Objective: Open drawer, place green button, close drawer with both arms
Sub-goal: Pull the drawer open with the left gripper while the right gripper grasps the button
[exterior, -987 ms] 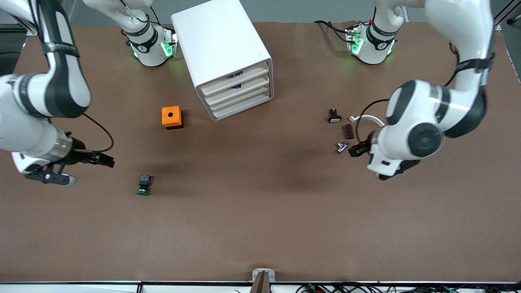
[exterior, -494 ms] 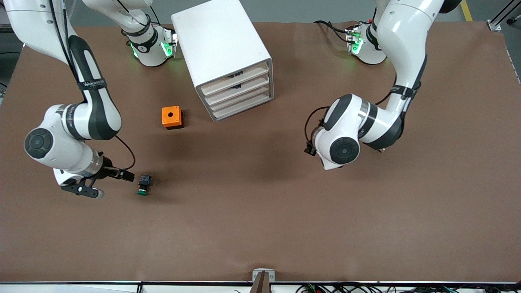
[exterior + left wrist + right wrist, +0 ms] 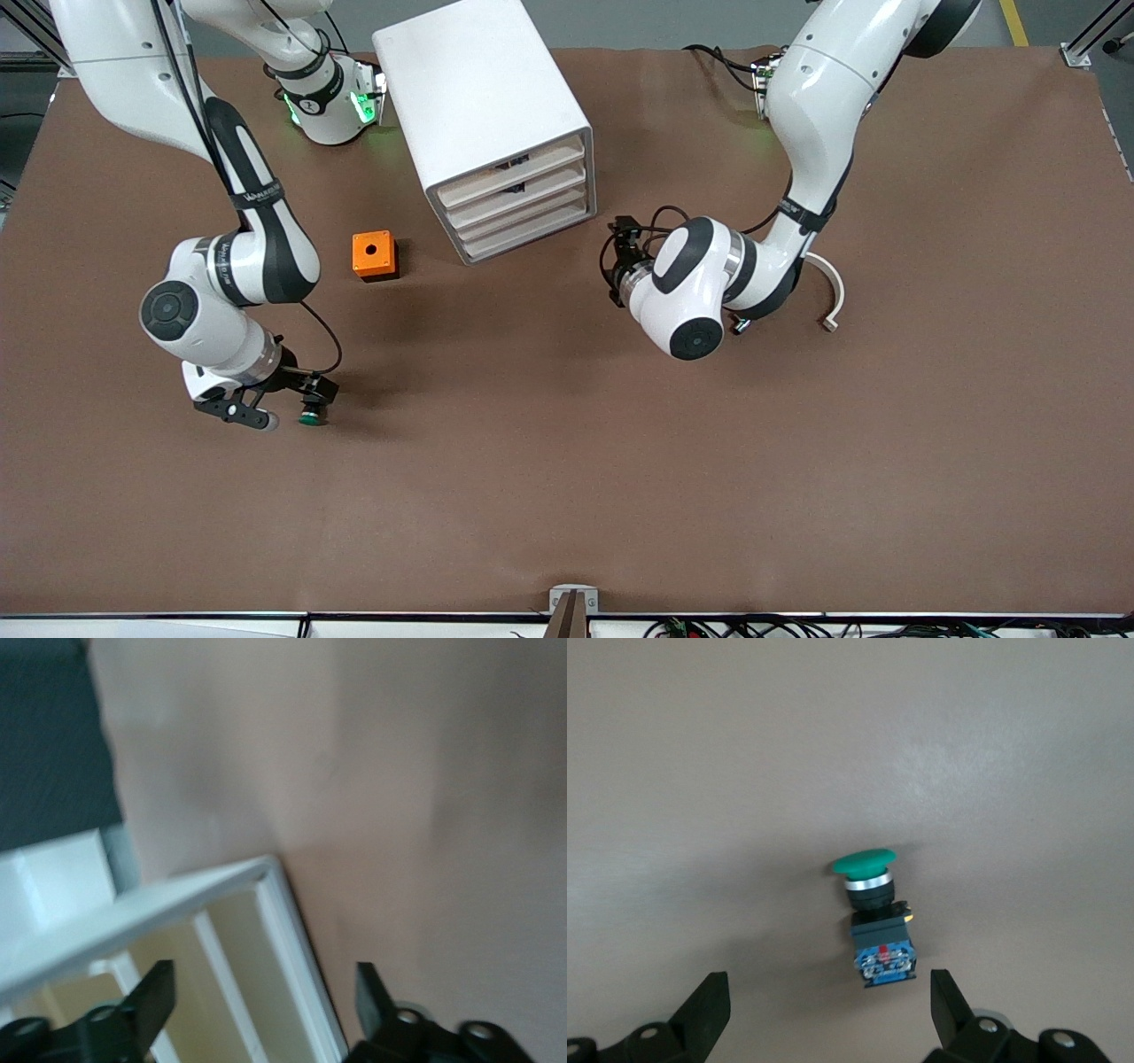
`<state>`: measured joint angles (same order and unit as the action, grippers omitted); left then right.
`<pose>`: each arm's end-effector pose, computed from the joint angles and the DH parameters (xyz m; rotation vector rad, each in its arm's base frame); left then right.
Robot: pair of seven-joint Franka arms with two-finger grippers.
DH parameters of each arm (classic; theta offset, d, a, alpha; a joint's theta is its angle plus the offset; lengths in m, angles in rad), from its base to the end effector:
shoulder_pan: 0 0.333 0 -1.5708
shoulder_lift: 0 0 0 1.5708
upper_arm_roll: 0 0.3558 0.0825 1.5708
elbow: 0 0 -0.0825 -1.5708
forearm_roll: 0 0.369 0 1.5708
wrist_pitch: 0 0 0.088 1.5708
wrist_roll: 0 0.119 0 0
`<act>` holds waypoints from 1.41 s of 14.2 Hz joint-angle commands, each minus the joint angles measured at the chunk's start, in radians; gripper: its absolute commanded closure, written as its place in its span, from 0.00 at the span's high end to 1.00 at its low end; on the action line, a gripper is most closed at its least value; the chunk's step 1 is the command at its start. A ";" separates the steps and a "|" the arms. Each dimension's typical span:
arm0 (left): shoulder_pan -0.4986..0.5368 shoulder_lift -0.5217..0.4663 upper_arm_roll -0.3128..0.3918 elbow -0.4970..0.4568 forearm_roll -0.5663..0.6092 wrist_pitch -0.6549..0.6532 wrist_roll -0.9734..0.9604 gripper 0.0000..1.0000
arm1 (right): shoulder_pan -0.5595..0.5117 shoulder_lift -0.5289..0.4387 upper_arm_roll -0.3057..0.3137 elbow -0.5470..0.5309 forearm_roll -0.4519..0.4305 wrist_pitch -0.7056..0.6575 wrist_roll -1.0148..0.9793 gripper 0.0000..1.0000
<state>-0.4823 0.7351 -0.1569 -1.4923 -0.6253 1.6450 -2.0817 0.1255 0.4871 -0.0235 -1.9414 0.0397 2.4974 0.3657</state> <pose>0.5069 -0.4351 0.2621 -1.6759 -1.8946 1.0927 0.6358 0.0662 0.2711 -3.0773 0.4517 -0.0996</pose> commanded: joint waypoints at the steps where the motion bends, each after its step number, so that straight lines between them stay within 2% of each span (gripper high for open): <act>1: -0.012 0.044 0.005 0.026 -0.094 -0.017 -0.125 0.72 | -0.004 0.037 0.000 -0.050 -0.020 0.107 0.009 1.00; 3: -0.045 0.079 0.005 0.026 -0.189 -0.017 -0.149 0.60 | -0.004 0.071 -0.001 -0.050 -0.026 0.136 0.009 1.00; 4: -0.059 0.099 0.005 0.027 -0.233 -0.014 -0.149 0.57 | -0.004 0.076 -0.003 -0.048 -0.026 0.138 0.009 1.00; 6: -0.071 0.128 0.005 0.030 -0.284 0.034 -0.147 0.56 | -0.012 0.085 -0.003 -0.042 -0.029 0.136 0.006 1.00; 9: -0.119 0.153 0.007 0.032 -0.301 0.065 -0.149 0.56 | -0.023 0.097 -0.003 -0.033 -0.066 0.136 -0.001 1.00; 11: -0.131 0.155 0.005 0.032 -0.315 0.070 -0.149 0.56 | -0.026 0.103 -0.003 -0.028 -0.069 0.135 -0.001 0.81; 13: -0.147 0.155 0.005 0.032 -0.336 0.070 -0.149 0.56 | -0.024 0.103 -0.003 -0.024 -0.069 0.132 -0.002 0.55; 15: -0.170 0.161 0.005 0.032 -0.338 0.070 -0.149 0.56 | -0.024 0.103 -0.003 -0.014 -0.067 0.123 0.001 0.20; 16: -0.179 0.164 0.005 0.032 -0.338 0.070 -0.149 0.47 | -0.023 0.103 -0.001 -0.014 -0.067 0.123 0.005 0.00; 20: -0.190 0.176 0.007 0.032 -0.337 0.075 -0.141 0.01 | -0.017 0.084 0.000 -0.014 -0.060 0.088 0.030 0.00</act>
<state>-0.6659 0.8946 -0.1551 -1.4817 -0.9434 1.7211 -2.2101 0.1140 0.5814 -0.0330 -1.9728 -0.0125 2.6260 0.3666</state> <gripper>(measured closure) 0.819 0.581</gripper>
